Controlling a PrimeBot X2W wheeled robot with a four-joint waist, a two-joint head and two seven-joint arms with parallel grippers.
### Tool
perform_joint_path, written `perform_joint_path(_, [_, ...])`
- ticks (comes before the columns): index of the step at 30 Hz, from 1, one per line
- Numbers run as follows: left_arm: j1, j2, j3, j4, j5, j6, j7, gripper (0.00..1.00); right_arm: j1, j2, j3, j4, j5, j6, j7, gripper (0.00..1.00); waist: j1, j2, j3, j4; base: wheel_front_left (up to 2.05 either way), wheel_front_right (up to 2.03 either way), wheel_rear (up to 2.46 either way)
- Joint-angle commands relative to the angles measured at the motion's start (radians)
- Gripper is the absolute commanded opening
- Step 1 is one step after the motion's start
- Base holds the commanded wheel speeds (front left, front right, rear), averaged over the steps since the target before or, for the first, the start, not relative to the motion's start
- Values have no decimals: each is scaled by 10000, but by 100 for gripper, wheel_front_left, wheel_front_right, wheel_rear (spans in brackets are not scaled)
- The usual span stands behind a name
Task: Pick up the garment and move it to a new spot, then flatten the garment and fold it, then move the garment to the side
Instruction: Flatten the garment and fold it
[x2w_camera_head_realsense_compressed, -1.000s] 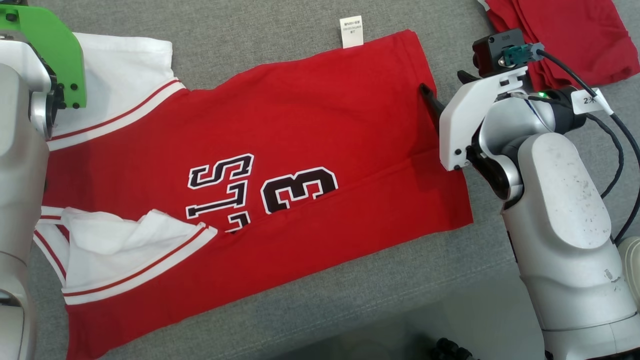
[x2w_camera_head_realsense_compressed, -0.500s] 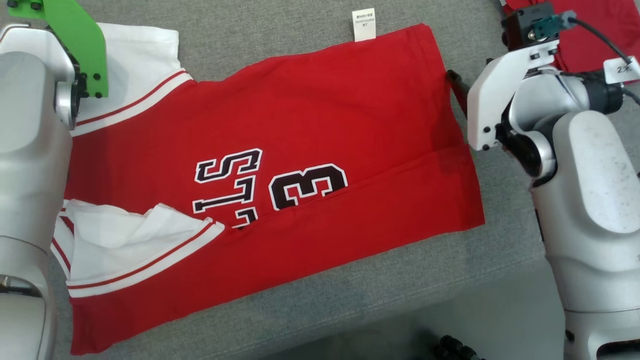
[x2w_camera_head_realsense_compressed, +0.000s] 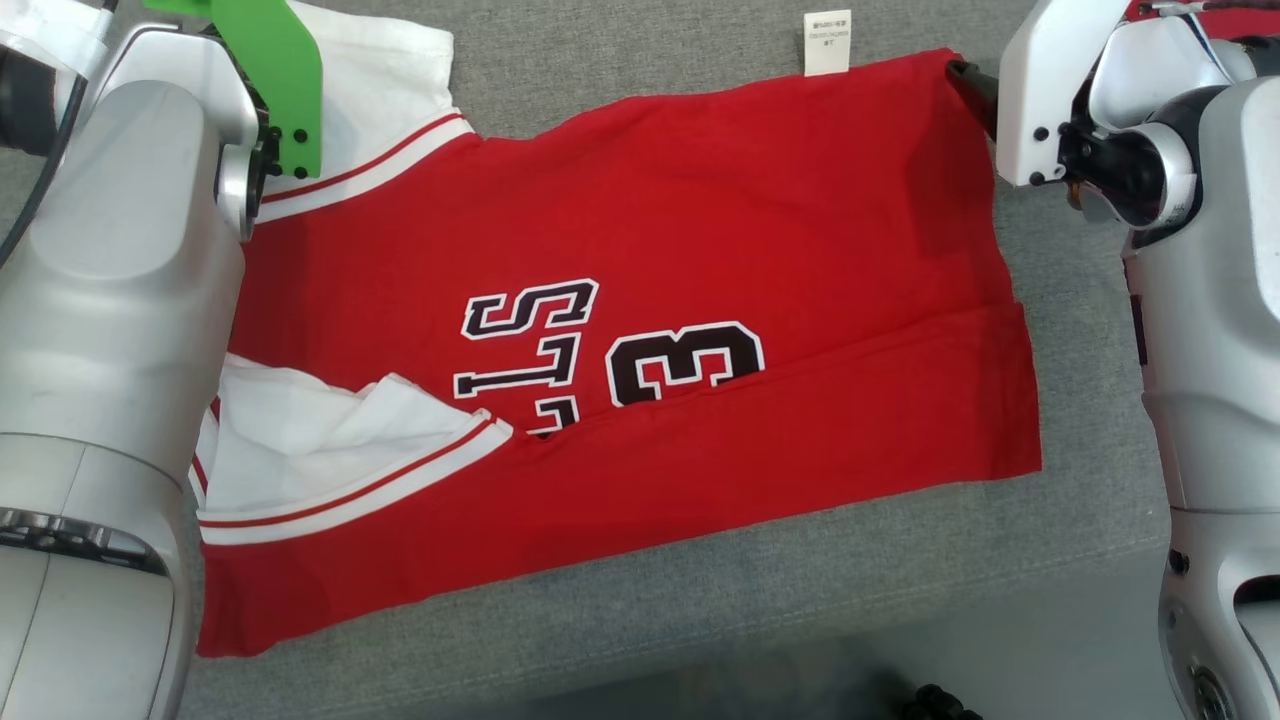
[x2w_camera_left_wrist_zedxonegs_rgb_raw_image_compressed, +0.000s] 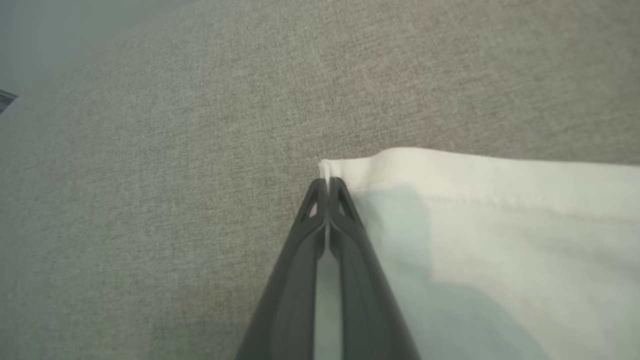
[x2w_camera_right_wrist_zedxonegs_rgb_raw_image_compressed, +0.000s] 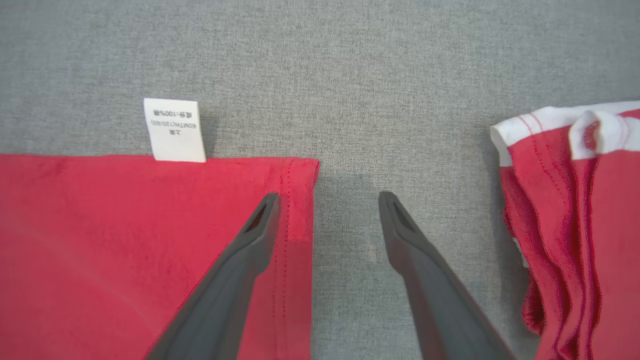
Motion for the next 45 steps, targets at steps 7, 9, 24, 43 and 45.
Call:
perform_joint_path(7, [-150,-458,-208,329,-93,-213,-143,0,-740,220,-291,1193,-435,-6,-135,100,0,0,316,400,0,0,0])
perform_joint_path(9, [-176,-563,-218,388,-151,-236,-179,0,-868,172,-365,1422,-573,-6,-231,100,0,0,360,458,0,0,0])
perform_joint_path(24, [-370,-692,-370,930,-296,-370,-442,0,-816,242,-307,2330,-663,-10,-268,0,0,0,410,528,0,0,0])
perform_joint_path(43, [229,-806,541,-245,-1394,-650,-3460,0,417,-1202,991,325,761,-9,-1078,0,0,0,-487,1267,0,0,0])
perform_joint_path(45, [502,-783,609,-587,-1482,-676,-3887,0,713,-1401,1090,-6,873,-10,-1192,0,0,0,-680,1376,0,0,0])
